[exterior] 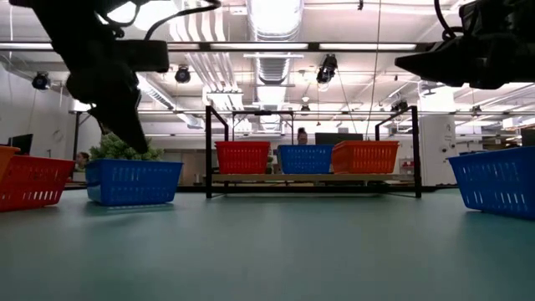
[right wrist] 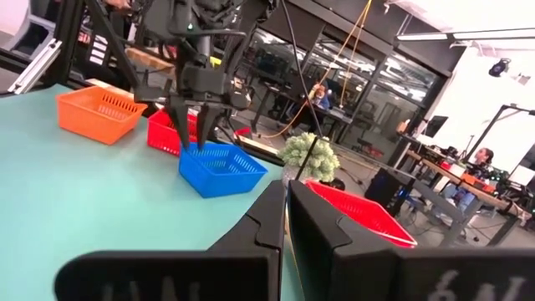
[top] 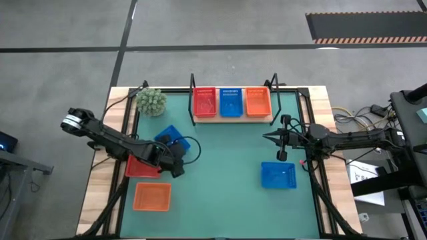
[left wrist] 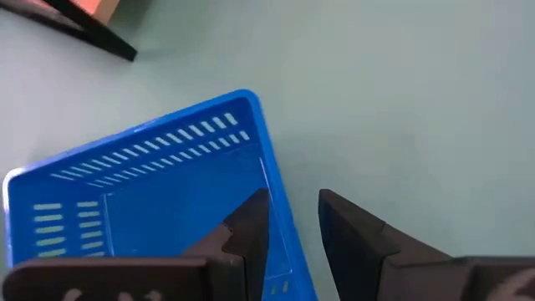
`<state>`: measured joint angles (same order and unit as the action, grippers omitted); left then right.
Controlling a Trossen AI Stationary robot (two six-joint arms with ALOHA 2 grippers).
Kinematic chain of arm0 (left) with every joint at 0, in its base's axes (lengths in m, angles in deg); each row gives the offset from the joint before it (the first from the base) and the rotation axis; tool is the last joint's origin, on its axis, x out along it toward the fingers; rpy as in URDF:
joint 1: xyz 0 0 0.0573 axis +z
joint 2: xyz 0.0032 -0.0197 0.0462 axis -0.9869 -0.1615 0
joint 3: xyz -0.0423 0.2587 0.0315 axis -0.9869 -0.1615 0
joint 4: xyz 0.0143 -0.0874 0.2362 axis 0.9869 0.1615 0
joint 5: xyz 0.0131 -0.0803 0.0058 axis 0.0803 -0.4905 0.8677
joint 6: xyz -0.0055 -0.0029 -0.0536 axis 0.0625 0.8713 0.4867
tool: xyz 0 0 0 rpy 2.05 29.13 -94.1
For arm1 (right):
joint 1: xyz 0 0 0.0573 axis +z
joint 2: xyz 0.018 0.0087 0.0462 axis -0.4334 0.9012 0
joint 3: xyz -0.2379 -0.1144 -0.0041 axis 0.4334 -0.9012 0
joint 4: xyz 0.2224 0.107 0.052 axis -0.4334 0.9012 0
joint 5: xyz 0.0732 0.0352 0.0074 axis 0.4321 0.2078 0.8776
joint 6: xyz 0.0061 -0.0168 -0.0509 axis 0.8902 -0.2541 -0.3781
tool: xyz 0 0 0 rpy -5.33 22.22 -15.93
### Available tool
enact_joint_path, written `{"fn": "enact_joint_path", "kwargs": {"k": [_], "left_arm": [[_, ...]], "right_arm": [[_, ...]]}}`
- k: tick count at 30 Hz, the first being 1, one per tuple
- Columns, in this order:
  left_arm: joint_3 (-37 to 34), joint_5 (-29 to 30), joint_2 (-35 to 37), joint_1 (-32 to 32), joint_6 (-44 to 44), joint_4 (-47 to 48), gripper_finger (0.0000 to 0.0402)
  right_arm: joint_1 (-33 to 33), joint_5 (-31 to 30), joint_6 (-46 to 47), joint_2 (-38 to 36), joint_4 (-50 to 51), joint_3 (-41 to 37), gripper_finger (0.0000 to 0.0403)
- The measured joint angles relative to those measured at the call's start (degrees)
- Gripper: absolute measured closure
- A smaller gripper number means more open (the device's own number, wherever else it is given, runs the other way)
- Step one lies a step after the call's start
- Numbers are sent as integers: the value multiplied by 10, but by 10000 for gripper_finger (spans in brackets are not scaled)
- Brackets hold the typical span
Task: Stack baskets on shelf by color
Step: Stack the left blue bin on top of the blue bin on the shelf
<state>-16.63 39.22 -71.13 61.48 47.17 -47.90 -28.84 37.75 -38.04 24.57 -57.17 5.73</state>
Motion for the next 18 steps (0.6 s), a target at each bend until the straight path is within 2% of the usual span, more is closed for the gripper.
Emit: {"fn": "enact_joint_path", "kwargs": {"k": [14,18], "left_arm": [[-81,19,0,1,48,-105,312],[-95,18,-2,1,66,-106,330]], "right_arm": [[0,0,4,0,1,0,392],[0,0,4,0,1,0,392]]}}
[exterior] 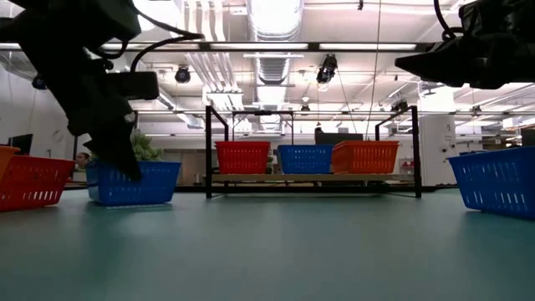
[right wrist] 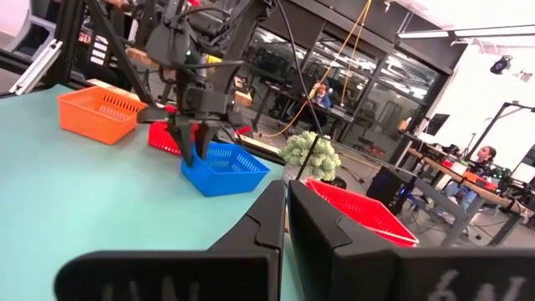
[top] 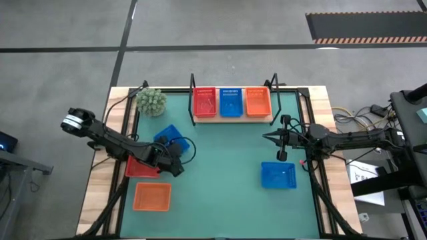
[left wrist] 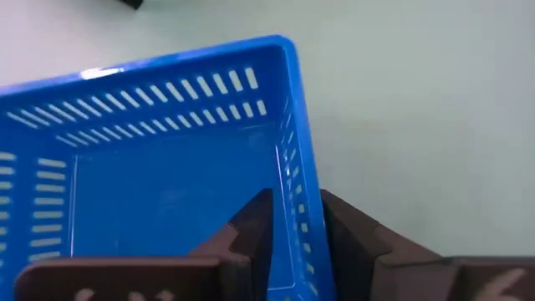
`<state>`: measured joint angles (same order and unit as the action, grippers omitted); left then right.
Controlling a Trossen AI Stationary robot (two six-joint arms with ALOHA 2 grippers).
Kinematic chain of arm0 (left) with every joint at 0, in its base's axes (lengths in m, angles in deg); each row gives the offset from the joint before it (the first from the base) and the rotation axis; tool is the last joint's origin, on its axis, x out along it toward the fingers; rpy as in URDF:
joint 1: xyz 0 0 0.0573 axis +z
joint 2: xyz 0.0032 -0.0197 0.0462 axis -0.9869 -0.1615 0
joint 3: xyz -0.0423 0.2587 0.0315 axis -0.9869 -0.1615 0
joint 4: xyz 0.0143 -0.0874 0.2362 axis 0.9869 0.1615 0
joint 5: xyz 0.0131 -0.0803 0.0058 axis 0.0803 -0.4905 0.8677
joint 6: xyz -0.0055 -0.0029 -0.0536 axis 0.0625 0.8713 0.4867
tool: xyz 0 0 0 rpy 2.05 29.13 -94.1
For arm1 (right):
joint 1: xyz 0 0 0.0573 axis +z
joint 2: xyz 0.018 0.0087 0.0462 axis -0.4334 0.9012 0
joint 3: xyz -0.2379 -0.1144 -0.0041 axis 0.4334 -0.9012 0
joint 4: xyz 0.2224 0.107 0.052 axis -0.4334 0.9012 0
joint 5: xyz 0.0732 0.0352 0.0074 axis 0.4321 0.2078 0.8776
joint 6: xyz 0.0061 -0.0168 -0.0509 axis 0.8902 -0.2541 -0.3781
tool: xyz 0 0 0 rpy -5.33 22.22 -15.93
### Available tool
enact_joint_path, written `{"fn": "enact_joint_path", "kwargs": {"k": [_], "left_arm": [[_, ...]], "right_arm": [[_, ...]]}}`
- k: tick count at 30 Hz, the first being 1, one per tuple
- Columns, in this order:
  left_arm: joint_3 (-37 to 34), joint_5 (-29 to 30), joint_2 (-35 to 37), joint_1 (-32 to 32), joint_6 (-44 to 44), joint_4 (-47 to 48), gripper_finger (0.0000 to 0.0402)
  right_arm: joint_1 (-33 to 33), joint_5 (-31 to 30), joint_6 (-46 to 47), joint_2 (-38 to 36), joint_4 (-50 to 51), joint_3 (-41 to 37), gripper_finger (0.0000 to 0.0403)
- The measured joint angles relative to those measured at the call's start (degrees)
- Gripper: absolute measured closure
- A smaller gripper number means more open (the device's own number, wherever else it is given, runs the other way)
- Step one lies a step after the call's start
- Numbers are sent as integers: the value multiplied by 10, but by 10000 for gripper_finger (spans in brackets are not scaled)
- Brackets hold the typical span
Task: Stack baskets on shelf by color
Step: Stack the left blue bin on top of the blue bin on the shelf
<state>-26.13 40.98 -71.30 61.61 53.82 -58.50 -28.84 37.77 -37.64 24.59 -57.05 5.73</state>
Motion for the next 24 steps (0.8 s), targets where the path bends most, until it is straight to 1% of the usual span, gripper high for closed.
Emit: {"fn": "enact_joint_path", "kwargs": {"k": [6,11,14,19,21,24], "left_arm": [[2,-3,-13,0,-5,-4,394],[16,-9,-17,-5,-10,2,400],[39,-26,-17,-9,-32,4,401],[100,-89,-16,-20,-43,25,401],[131,-109,-16,-29,-62,25,402],[188,-116,-18,-42,-98,24,402]], "right_arm": [[0,0,0,0,0,0,392],[0,0,0,0,0,0,392],[0,0,0,0,2,0,392],[0,0,0,0,3,0,392],[0,0,0,0,3,0,392],[0,0,0,0,4,0,392]]}}
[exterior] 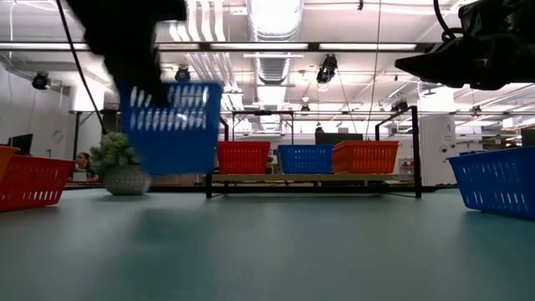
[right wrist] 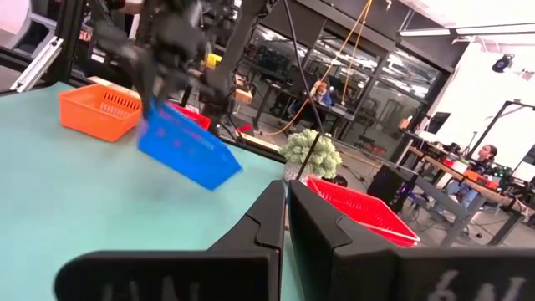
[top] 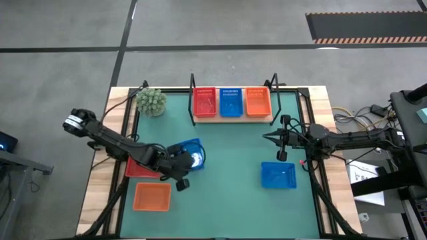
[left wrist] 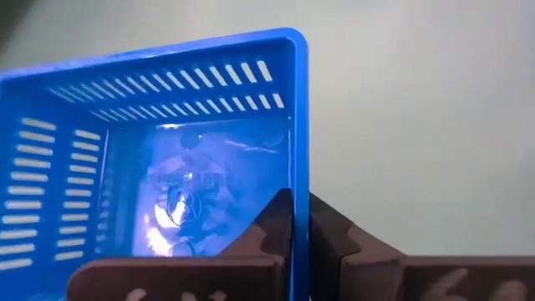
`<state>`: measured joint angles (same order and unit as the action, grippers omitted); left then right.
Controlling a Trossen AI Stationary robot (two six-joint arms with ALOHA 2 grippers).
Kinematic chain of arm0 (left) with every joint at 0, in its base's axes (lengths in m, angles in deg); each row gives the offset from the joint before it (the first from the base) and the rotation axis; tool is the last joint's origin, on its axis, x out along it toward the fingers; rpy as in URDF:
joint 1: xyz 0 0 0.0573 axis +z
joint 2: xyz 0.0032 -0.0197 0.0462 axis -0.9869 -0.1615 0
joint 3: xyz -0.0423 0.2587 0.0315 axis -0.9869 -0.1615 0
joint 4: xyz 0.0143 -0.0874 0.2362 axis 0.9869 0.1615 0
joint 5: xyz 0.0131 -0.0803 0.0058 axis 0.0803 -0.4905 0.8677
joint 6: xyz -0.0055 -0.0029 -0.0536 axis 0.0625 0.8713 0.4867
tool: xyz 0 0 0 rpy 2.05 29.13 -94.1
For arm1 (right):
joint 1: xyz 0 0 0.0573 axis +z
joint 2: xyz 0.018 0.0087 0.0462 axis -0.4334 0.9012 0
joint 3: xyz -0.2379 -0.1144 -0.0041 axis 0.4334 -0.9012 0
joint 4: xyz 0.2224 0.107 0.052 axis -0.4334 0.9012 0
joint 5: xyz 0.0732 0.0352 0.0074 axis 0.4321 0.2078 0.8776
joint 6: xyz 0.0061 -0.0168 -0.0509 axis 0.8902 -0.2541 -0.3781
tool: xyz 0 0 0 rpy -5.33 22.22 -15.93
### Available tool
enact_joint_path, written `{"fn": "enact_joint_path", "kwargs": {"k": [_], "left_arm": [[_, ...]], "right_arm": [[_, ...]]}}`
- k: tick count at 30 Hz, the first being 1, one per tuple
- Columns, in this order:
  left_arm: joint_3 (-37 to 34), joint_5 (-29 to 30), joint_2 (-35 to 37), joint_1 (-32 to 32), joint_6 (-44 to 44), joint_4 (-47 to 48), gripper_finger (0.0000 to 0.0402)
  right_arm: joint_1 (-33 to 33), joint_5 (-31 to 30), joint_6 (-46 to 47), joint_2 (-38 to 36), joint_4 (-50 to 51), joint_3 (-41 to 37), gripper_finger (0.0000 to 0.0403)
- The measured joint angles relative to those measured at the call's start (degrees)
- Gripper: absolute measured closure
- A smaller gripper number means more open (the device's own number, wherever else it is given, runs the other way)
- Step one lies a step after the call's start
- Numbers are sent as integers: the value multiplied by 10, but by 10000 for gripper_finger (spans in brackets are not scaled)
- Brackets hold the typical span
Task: Stack baskets on shelf by color
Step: Stack the left blue bin on top of the blue bin on the shelf
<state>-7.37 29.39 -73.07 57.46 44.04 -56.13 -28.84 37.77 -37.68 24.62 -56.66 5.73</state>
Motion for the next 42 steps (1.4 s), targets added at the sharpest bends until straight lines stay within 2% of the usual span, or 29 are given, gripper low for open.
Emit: {"fn": "enact_joint_path", "kwargs": {"k": [4,10,18,28,33,42], "left_arm": [[81,5,-14,-8,-70,-3,402],[197,7,-68,-4,-225,-2,402],[309,11,-144,56,-359,27,401],[333,8,-183,185,-409,26,401],[331,-16,-194,247,-450,19,401],[333,-66,-230,319,-526,-39,401]], "right_arm": [[0,0,0,0,0,0,392],[0,0,0,0,1,0,392],[0,0,-2,0,1,0,392],[0,-1,-6,-1,0,0,392],[0,-2,-9,-1,-6,0,392],[0,-4,-11,-1,-7,0,392]]}}
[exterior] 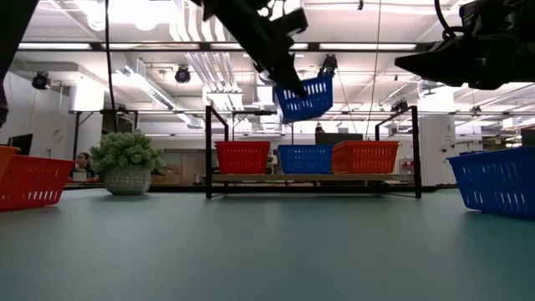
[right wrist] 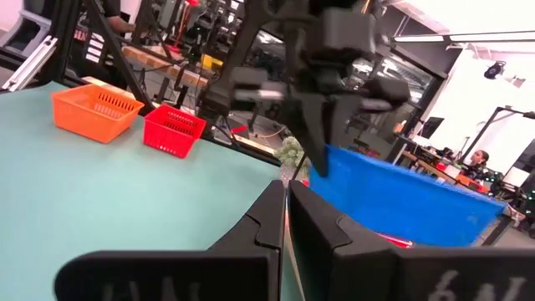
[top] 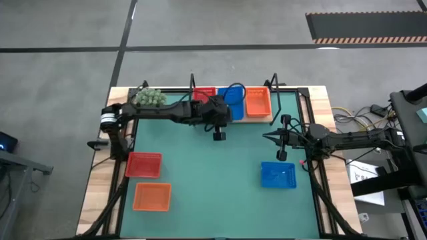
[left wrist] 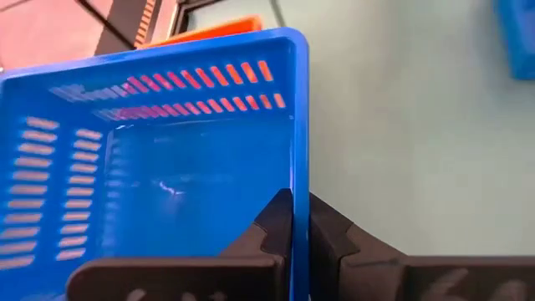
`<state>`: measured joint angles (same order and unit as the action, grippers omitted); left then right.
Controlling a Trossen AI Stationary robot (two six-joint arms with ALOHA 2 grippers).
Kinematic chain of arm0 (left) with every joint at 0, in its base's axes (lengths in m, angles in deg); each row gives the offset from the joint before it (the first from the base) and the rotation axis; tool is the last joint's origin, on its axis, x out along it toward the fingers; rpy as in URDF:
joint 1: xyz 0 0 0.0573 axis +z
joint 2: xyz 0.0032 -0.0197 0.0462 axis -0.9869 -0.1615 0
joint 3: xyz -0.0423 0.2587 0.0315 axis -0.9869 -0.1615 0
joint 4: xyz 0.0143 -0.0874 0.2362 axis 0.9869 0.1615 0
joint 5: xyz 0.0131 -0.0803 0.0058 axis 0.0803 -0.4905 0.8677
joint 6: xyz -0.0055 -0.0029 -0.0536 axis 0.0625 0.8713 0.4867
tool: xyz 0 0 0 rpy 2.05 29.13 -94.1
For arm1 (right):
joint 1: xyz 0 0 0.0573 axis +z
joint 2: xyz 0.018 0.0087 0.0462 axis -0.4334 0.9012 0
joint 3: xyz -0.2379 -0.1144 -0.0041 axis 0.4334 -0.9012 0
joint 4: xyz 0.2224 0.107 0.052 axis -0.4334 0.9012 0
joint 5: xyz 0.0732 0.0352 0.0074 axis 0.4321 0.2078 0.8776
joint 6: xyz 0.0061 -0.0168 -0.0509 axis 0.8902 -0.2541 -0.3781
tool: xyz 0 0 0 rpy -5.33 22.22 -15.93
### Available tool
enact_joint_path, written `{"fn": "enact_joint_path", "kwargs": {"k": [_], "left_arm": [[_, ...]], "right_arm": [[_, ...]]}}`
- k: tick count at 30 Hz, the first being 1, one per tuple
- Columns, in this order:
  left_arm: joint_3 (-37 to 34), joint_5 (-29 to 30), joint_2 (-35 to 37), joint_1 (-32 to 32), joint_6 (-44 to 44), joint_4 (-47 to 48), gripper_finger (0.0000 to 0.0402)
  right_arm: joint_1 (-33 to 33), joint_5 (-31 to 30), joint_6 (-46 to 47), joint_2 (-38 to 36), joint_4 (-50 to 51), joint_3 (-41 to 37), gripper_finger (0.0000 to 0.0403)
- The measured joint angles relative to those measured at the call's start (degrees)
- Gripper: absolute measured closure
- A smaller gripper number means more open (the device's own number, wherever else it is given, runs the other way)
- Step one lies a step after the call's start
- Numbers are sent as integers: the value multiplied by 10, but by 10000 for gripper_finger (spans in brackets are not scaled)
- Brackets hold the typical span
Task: Stack baskets on shelf by color
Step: Stack the left blue bin on top of the blue bin on the shelf
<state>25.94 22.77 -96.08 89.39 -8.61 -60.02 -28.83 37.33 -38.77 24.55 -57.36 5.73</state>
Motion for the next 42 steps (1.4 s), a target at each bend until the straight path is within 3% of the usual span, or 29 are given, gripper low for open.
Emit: {"fn": "enact_joint_path", "kwargs": {"k": [15,42], "left_arm": [[0,-34,-37,56,-35,-61,401],[-7,-39,-50,64,-57,-74,401]], "right_arm": [[0,-10,-2,0,3,0,392],[0,-10,-5,0,3,0,392]]}}
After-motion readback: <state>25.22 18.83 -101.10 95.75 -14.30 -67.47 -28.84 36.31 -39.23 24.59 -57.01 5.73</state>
